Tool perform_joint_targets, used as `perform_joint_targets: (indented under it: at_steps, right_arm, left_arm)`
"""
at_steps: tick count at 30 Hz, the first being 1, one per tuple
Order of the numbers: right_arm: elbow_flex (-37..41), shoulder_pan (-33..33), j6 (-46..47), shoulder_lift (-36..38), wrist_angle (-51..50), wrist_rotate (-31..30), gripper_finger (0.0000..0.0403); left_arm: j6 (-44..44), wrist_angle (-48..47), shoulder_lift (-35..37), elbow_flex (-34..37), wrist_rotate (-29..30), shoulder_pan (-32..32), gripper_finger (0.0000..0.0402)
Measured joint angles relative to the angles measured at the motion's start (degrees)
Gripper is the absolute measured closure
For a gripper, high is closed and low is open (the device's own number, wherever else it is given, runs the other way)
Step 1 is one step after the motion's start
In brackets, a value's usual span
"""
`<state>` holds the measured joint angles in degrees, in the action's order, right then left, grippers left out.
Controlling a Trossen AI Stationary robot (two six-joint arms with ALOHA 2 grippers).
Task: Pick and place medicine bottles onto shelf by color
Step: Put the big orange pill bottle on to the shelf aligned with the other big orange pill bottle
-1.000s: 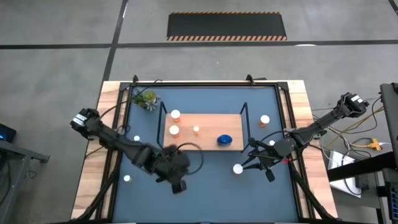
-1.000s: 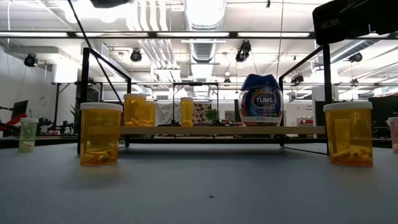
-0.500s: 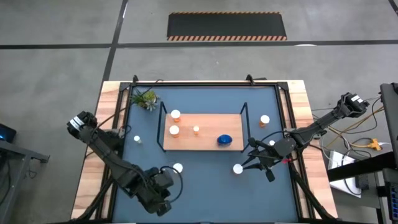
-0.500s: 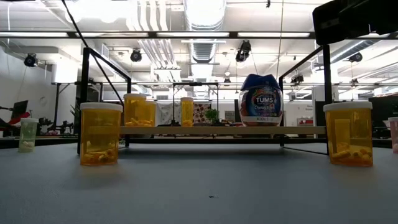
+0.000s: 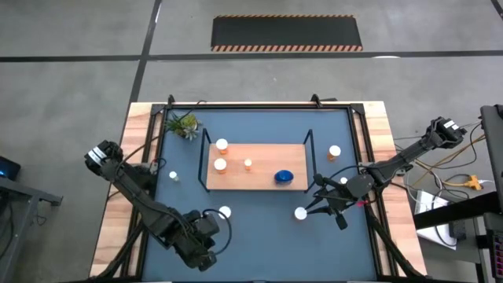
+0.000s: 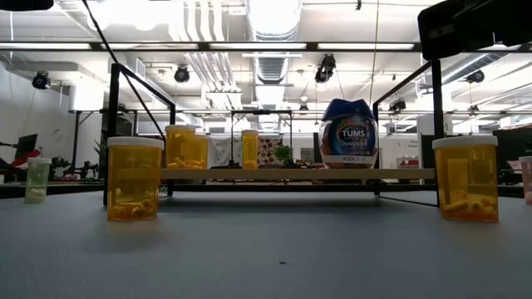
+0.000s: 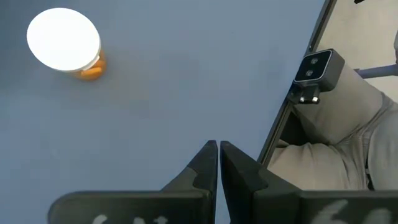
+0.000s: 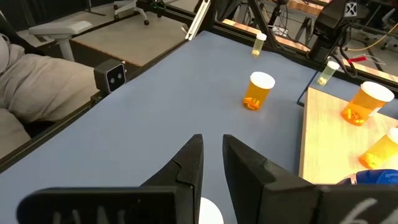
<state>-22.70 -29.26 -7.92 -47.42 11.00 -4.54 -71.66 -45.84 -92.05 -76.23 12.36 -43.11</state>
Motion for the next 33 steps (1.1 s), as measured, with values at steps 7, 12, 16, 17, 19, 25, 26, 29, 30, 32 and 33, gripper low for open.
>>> perform_joint_targets:
  at_steps: [7,12,16,17,19,25,26,29,30,32,33]
  right_arm:
    - [0.0,0.0,0.0,0.0,0.0,0.0,0.0351]
    - [0.0,0.01,-0.05,0.0,0.0,0.01,0.0351]
    - [0.0,0.02,0.0,0.0,0.0,0.0,0.0351]
    - [0.0,0.02,0.02,0.0,0.0,0.02,0.0351]
    - [0.0,0.0,0.02,0.0,0.0,0.02,0.0351]
    - [0.0,0.01,0.02,0.0,0.0,0.02,0.0351]
    - [0.0,0.01,0.03,0.0,0.0,0.02,0.0351]
    - [0.0,0.0,0.44,0.0,0.06,0.02,0.0351]
    - [0.0,0.02,0.44,0.0,0.04,0.02,0.0351]
    - [0.0,0.01,0.44,0.0,0.04,0.02,0.0351]
    - [0.0,0.0,0.44,0.0,0.04,0.02,0.0351]
  left_arm:
    - [1.05,0.34,0.0,0.04,4.49,0.27,0.04]
    - [3.18,0.39,0.04,0.11,9.75,0.95,0.0392]
    - [3.05,0.75,0.04,0.41,10.38,1.17,0.0351]
    - [3.02,1.03,0.04,0.53,10.44,1.22,0.0337]
    - [2.99,1.6,0.04,0.8,10.7,1.27,0.0305]
    - [1.71,1.5,0.04,1.71,13.18,1.64,0.02]
    - [2.38,1.43,0.0,1.73,13.82,1.64,0.0182]
    - [9.1,1.35,-0.42,1.73,18.29,1.64,0.0138]
    - [12.1,1.38,-0.66,1.73,19.71,1.64,0.0128]
    - [17.23,1.38,-1.43,1.73,21.35,1.7,0.0113]
    - [18.99,1.32,-1.8,1.75,21.42,1.89,0.0108]
